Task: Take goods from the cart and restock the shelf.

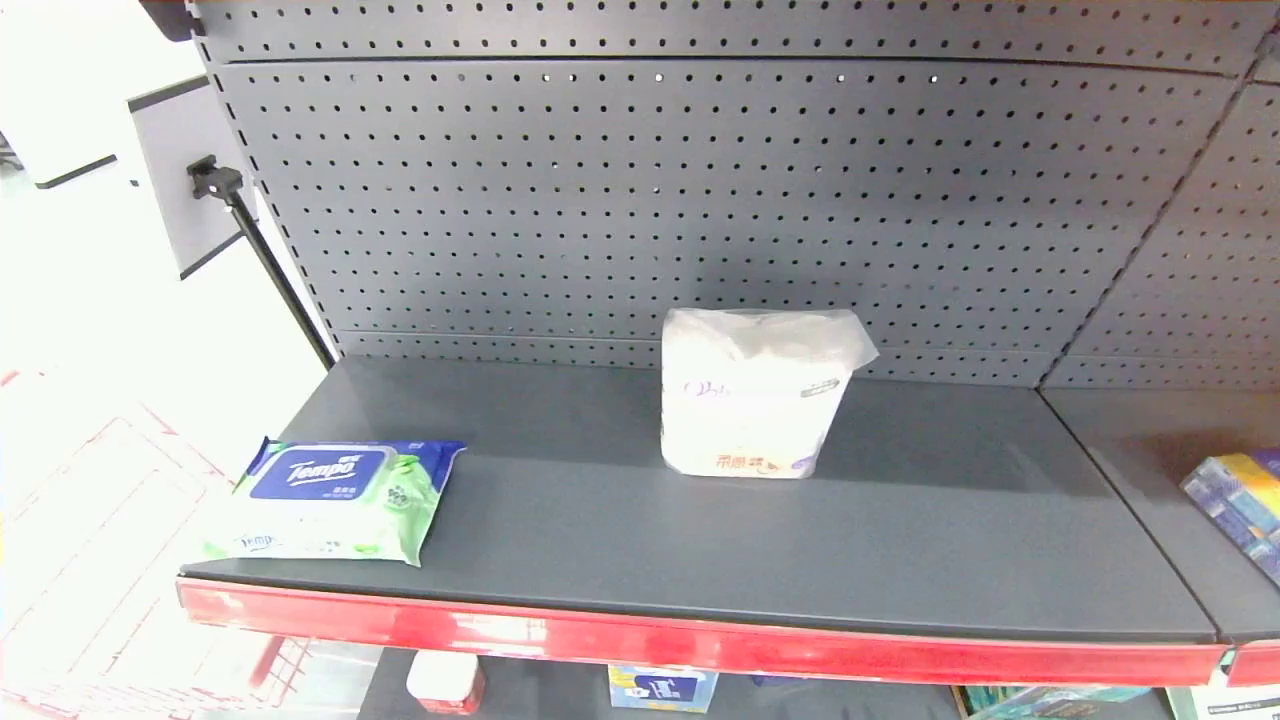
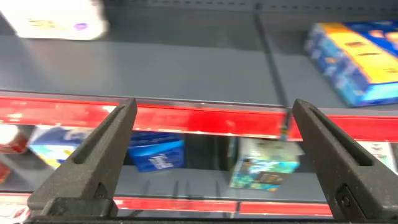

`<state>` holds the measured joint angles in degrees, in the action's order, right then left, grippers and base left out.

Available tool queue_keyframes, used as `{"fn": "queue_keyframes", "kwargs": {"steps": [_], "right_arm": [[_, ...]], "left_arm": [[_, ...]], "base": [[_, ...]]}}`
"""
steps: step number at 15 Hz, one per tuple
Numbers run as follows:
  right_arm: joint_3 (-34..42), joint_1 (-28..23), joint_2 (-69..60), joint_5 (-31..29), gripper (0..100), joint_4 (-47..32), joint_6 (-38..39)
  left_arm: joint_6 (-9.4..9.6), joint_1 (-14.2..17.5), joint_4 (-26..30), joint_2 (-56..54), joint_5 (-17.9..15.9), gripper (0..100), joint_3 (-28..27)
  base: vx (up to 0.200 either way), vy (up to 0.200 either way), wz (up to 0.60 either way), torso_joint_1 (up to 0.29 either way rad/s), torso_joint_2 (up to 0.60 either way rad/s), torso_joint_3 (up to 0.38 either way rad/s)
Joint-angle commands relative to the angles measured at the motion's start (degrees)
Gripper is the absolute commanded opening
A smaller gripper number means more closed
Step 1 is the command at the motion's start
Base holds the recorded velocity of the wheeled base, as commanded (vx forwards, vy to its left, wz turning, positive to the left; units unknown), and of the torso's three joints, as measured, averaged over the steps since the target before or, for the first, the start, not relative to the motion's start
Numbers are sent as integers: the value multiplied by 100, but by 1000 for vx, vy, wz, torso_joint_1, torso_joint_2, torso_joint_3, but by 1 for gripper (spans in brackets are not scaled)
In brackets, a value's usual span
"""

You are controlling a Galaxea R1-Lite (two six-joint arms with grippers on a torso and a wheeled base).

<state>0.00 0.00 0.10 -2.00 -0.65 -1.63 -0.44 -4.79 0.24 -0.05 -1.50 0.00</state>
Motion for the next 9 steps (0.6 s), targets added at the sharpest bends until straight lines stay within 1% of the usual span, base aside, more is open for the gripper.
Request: {"fn": "queue_keyframes", "kwargs": {"steps": [1, 9], "right_arm": [[0, 0, -1, -2, 100, 3, -4], [0, 0, -1, 7, 100, 3, -4]], "left_arm": [[0, -4, 2, 5, 1, 100, 0], [0, -4, 2, 5, 1, 100, 0]], "base": [[0, 200, 0, 2, 2, 7], [0, 200, 0, 1, 3, 1]]}}
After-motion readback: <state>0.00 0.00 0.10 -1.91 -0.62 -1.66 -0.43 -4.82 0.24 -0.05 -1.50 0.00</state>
